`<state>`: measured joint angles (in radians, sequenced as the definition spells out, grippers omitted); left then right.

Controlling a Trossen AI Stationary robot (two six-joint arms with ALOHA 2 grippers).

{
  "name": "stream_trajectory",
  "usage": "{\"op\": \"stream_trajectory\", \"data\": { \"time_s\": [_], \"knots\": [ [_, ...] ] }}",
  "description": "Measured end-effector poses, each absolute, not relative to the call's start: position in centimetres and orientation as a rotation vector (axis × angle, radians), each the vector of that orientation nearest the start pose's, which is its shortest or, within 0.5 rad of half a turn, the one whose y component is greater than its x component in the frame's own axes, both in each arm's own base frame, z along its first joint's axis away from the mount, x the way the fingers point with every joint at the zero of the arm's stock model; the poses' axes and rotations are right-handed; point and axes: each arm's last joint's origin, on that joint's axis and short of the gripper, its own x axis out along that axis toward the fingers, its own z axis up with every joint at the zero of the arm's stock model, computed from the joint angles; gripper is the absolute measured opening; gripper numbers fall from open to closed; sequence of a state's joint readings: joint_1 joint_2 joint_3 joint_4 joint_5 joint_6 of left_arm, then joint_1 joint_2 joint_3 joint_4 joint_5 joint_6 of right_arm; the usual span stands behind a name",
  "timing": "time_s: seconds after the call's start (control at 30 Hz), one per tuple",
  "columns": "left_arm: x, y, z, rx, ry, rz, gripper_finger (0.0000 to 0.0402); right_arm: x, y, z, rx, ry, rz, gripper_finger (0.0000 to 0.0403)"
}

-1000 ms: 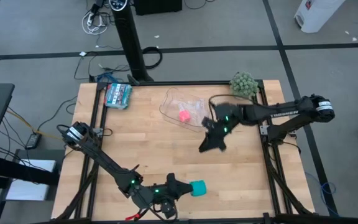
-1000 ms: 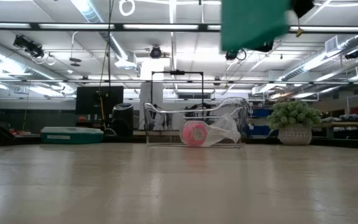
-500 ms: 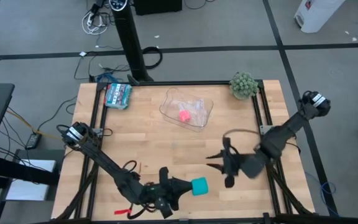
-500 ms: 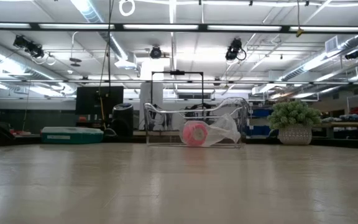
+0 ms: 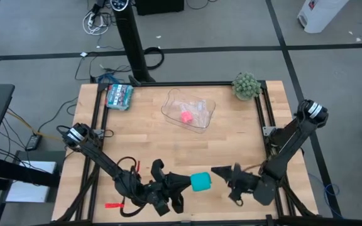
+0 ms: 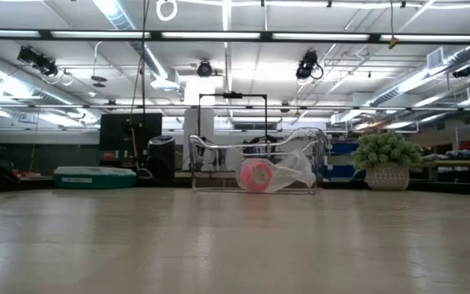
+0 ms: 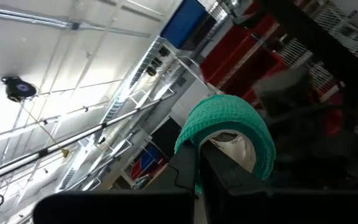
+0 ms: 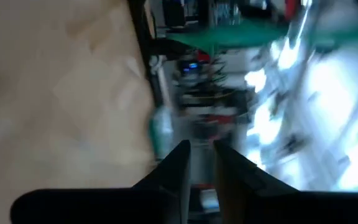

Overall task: Roll bandage
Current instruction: Roll the blue bandage

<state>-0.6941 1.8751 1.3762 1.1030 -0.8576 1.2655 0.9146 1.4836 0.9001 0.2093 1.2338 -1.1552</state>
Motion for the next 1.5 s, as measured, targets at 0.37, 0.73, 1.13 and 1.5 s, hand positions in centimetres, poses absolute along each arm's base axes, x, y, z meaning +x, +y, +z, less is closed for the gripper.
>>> {"op": "stream_trajectory", "data": {
  "time_s": [0.37,0.73,1.13,1.5],
  "knots": [
    [33.0,-25.4,36.1,0.673,-0.233,0.433,0.0012,21.8,24.5,27.2,-1.579,0.306,-0.173,0.0025],
    [31.7,-26.7,36.2,0.59,-0.248,0.412,0.0012,22.3,24.1,27.6,-1.522,0.292,-0.193,0.0004],
    [31.2,-27.0,36.1,0.618,-0.194,0.448,0.0012,22.3,24.7,28.4,-1.125,0.14,-0.144,0.0058],
    [31.2,-27.1,36.1,0.637,-0.208,0.432,0.0012,23.3,23.9,28.2,-0.841,0.122,-0.136,0.0155]
  ]
}}
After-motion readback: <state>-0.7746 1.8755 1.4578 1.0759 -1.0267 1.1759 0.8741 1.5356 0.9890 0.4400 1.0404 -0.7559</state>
